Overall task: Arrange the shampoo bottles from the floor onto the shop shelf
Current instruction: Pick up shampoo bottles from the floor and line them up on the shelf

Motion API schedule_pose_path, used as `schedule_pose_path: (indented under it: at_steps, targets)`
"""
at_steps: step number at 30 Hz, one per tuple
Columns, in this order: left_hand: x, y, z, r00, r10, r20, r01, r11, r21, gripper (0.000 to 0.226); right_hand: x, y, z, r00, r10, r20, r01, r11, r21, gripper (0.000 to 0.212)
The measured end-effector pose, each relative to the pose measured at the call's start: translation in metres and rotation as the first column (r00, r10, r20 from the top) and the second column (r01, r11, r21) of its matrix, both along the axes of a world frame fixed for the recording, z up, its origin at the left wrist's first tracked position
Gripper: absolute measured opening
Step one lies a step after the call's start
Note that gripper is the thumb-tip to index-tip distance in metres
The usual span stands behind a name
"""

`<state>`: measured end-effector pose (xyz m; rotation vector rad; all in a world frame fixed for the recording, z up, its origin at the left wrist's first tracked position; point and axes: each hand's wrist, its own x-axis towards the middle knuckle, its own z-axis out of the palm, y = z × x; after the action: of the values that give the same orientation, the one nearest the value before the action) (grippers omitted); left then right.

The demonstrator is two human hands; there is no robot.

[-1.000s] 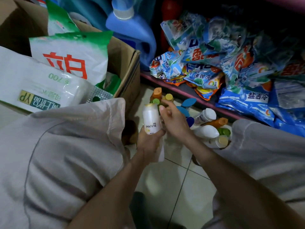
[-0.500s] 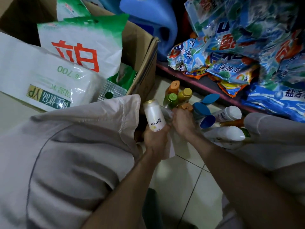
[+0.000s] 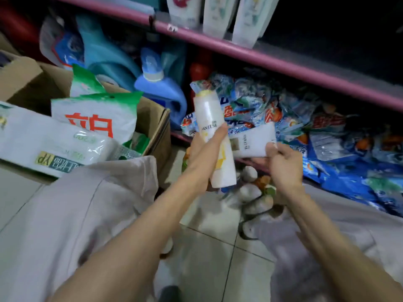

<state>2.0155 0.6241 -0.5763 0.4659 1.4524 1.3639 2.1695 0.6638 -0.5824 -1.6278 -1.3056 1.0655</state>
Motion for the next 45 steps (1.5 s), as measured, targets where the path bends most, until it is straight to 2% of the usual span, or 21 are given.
schedule_pose_path:
  at_steps: [3, 5, 7, 9, 13, 16, 20, 22, 24, 26, 28, 29, 31, 34, 41, 45]
  targets:
    - [-0.013, 0.019, 0.069, 0.989, -0.148, 0.005, 0.143, 0.958, 0.25, 0.025, 0.037, -0.003, 0.076, 0.927, -0.142, -0.346, 0.177, 0.982, 0.073, 0.024]
    - [-0.02, 0.027, 0.104, 0.984, -0.173, -0.037, 0.174, 0.911, 0.373, 0.025, 0.054, -0.006, 0.12, 0.848, -0.17, -0.503, 0.247, 0.965, 0.089, 0.02]
    - [-0.024, 0.031, 0.117, 0.985, -0.168, -0.046, 0.169, 0.864, 0.474, 0.017, 0.069, -0.004, 0.151, 0.742, -0.203, -0.639, 0.302, 0.952, 0.049, 0.015]
    - [-0.025, 0.03, 0.118, 0.99, -0.139, -0.016, 0.129, 0.858, 0.498, 0.016, 0.082, 0.005, 0.172, 0.623, -0.256, -0.739, 0.328, 0.943, -0.049, 0.012]
    - [-0.021, 0.029, 0.117, 0.993, -0.085, 0.079, 0.033, 0.859, 0.511, 0.023, 0.096, 0.042, 0.193, 0.487, -0.359, -0.796, 0.298, 0.925, -0.235, 0.023]
    - [-0.02, 0.029, 0.116, 0.995, -0.1, -0.016, 0.092, 0.825, 0.558, 0.029, 0.096, 0.066, 0.19, 0.455, -0.435, -0.777, 0.335, 0.892, -0.303, 0.036]
    - [-0.017, 0.028, 0.11, 0.98, -0.137, -0.148, 0.196, 0.813, 0.548, 0.029, 0.092, 0.08, 0.176, 0.324, -0.485, -0.812, 0.358, 0.858, -0.369, 0.038]
    - [-0.016, 0.027, 0.108, 0.968, -0.151, -0.202, 0.24, 0.8, 0.55, 0.029, 0.083, 0.079, 0.175, 0.297, -0.474, -0.829, 0.362, 0.859, -0.362, 0.039]
    - [-0.014, 0.028, 0.107, 0.954, -0.165, -0.249, 0.279, 0.789, 0.548, 0.033, 0.069, 0.074, 0.178, 0.366, -0.464, -0.807, 0.291, 0.88, -0.374, 0.039]
    - [-0.012, 0.028, 0.105, 0.941, -0.171, -0.291, 0.307, 0.789, 0.532, 0.036, 0.046, 0.06, 0.186, 0.587, -0.345, -0.733, 0.1, 0.929, -0.357, 0.037]
    - [-0.008, 0.027, 0.106, 0.917, -0.143, -0.373, 0.332, 0.791, 0.513, 0.032, 0.023, 0.046, 0.197, 0.821, 0.002, -0.57, -0.126, 0.976, -0.178, 0.041]
    - [-0.007, 0.026, 0.107, 0.898, -0.127, -0.421, 0.348, 0.791, 0.503, 0.032, 0.012, 0.04, 0.204, 0.872, 0.201, -0.446, -0.237, 0.971, -0.026, 0.046]
    - [-0.003, 0.022, 0.107, 0.858, -0.105, -0.503, 0.381, 0.787, 0.486, 0.032, -0.008, 0.03, 0.221, 0.864, 0.461, -0.205, -0.418, 0.882, 0.218, 0.048]
    - [0.003, 0.015, 0.108, 0.831, -0.096, -0.548, 0.412, 0.769, 0.489, 0.033, -0.026, 0.016, 0.238, 0.832, 0.554, 0.016, -0.528, 0.783, 0.33, 0.039]
    - [0.007, 0.003, 0.115, 0.84, -0.085, -0.536, 0.413, 0.74, 0.531, 0.036, -0.021, 0.003, 0.247, 0.804, 0.588, 0.089, -0.573, 0.726, 0.381, 0.038]
    - [0.009, -0.001, 0.115, 0.83, -0.076, -0.553, 0.416, 0.745, 0.522, 0.034, -0.017, 0.005, 0.24, 0.821, 0.558, 0.125, -0.554, 0.722, 0.415, 0.036]
